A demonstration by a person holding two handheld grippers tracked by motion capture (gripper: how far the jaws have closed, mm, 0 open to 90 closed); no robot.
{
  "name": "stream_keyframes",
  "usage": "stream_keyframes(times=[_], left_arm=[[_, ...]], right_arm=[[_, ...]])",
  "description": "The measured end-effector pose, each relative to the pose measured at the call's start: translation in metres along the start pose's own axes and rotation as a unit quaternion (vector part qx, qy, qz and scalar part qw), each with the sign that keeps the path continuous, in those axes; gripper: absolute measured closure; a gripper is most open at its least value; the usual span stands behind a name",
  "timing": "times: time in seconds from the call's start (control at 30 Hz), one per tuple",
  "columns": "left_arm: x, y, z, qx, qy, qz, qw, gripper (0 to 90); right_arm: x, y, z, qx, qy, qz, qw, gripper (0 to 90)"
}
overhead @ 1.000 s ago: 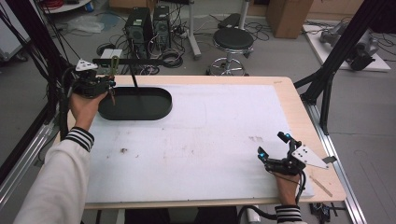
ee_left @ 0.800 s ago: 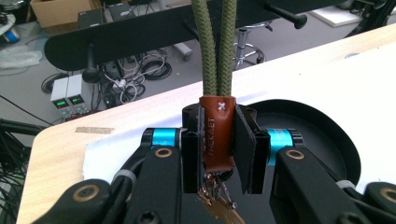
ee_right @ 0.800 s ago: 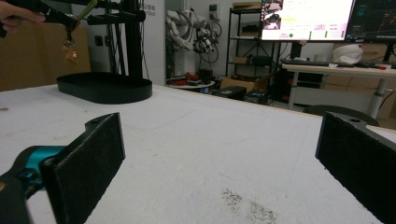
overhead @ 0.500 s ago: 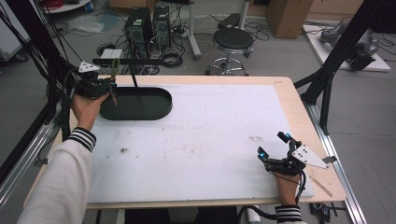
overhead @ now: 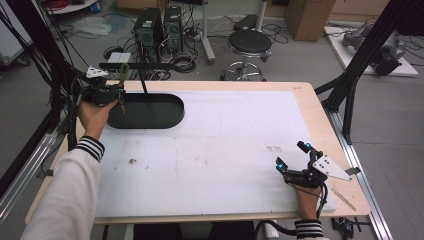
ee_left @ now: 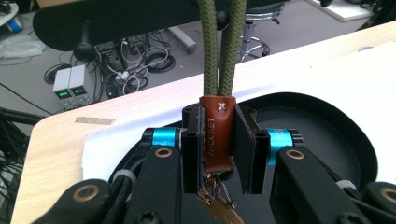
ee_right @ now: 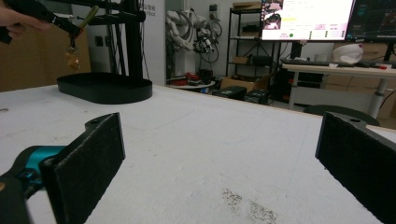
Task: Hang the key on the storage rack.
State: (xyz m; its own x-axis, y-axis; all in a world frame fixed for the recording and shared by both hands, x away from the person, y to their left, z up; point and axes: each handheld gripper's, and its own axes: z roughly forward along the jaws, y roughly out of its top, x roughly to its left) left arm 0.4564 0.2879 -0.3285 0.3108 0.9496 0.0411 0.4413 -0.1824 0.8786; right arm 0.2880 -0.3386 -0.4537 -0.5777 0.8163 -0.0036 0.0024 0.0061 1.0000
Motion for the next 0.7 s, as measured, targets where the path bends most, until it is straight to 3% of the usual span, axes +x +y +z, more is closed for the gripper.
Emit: stream_keyframes(times=[0.3,0.7], left_arm=[[0.002,-0.002,0.006,-0.001,0.006,-0.016,0.9999,73.8],[0.001,-0.004,0.012,0.004,0.014,-0.021,0.9997,73.8]], right_arm=[[0.000,0.000,0.000,0.000,-0.001,0.000,1.0000,0.3],[0.000,0.000,0.000,0.000,-0.001,-0.001,1.0000,0.3]])
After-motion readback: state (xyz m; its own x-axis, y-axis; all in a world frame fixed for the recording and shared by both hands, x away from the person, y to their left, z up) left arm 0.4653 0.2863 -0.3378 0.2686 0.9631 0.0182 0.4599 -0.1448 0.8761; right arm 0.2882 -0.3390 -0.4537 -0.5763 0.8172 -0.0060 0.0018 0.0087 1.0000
